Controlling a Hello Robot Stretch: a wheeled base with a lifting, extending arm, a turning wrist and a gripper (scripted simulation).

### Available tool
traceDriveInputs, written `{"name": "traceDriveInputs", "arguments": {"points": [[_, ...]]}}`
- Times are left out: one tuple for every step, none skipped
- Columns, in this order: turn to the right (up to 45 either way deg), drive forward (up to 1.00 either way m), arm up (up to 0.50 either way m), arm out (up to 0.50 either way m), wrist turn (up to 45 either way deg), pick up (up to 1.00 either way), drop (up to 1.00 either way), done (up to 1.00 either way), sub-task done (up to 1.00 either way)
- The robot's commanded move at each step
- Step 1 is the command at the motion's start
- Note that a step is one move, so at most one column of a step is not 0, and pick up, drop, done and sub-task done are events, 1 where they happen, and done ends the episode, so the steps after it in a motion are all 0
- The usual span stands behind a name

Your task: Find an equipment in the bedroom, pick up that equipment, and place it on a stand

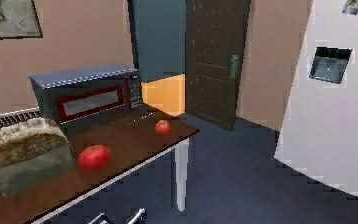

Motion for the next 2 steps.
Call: {"name": "traceDriveInputs", "arguments": {"points": [[18.0,0.00,0.00,0.00,0.0,0.00,0.00,0.00,0.00],[0.0,1.00,0.00,0.00,0.0,0.00,0.00,0.00,0.00]]}}
